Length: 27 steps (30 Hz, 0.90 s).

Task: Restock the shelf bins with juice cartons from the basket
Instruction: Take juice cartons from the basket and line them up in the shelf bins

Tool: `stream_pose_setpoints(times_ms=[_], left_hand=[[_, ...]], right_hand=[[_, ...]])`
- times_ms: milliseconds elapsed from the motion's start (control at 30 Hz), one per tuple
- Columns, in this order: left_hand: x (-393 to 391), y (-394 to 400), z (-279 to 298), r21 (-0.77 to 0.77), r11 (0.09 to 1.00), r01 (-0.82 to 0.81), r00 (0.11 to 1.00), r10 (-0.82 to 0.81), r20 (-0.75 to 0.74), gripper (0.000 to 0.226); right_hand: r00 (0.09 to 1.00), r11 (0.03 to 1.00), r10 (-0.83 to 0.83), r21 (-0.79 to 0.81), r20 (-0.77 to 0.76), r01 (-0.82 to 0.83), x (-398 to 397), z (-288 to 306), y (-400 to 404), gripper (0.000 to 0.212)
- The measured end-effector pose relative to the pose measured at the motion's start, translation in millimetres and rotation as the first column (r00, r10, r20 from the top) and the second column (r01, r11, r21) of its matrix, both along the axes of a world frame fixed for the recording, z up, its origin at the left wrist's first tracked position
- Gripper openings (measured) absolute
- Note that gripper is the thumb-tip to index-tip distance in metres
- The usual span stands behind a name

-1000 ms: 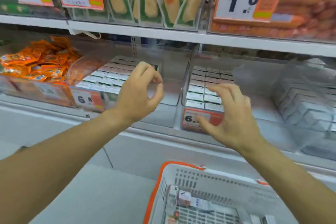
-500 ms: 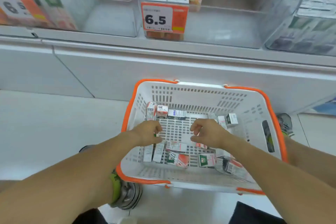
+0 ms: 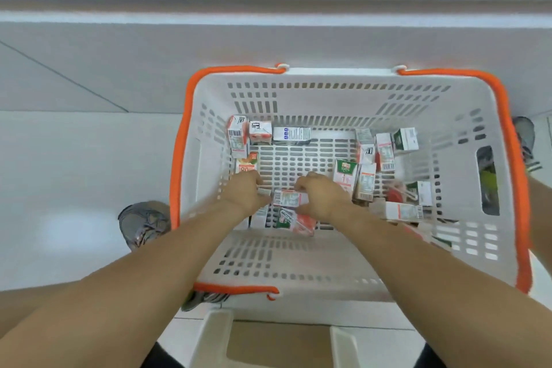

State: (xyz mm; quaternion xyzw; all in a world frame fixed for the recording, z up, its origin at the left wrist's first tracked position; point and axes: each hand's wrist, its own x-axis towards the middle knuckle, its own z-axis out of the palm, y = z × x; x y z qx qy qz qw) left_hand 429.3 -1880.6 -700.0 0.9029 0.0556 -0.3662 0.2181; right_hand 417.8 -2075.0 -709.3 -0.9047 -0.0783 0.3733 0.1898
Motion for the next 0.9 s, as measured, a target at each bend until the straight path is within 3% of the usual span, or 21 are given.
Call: stream_pose_setpoints(times_ms=[133,300,400,533,600,733,800,900], left_hand=[[3.5,-10.1,-6.1,0.037,0.999,0.011,1.0,-0.011,-0.003,0.043],[5.8,-14.0,-13.5,-0.002,1.0,0.015,1.0,-0.015,-0.006,0.041],[3.4,-17.8,-10.5,0.054,0.985,0.166,0.986,-0.164,-0.032,0.051],[-9.5,-26.5,-2.3,0.161,0.951,0.264,0.964,-0.267,-0.006,0.04],[-10.7,-25.4,-0.6,0.115,0.979,0.169,0.986,-0.169,-0.013,0.038],[7.8,-14.3,15.8,-0.091,0.975,-0.204,0.976,0.195,-0.094,0.059],[21.5,-4.0,30.2,-0.176,0.913,-0.369,0.919,0.33,-0.218,0.065],[41.2,10.2,63.8,-0.32,0.772,-0.549,0.807,0.39,-0.444,0.051]], right_hand=[[0.999,0.999,0.05,-0.006,0.009,-0.05,3.5,-6.4,-13.3,0.052],[0.998,0.998,-0.056,0.008,0.021,0.056,7.9,-3.6,-43.3,0.053],[0.999,0.999,-0.032,0.005,0.011,0.032,4.5,-6.0,-43.1,0.055],[0.995,0.996,-0.089,0.025,0.042,0.088,-1.5,-10.8,-35.2,0.051],[0.984,0.982,-0.179,0.065,0.021,0.178,1.1,-6.6,-35.2,0.04],[0.899,0.89,-0.434,0.13,-0.052,0.437,17.6,20.3,-39.4,0.028],[0.86,0.843,-0.504,0.166,-0.085,0.511,28.9,39.5,-43.8,0.032],[0.826,0.786,-0.524,0.255,-0.207,0.563,45.0,79.3,-49.6,0.035]])
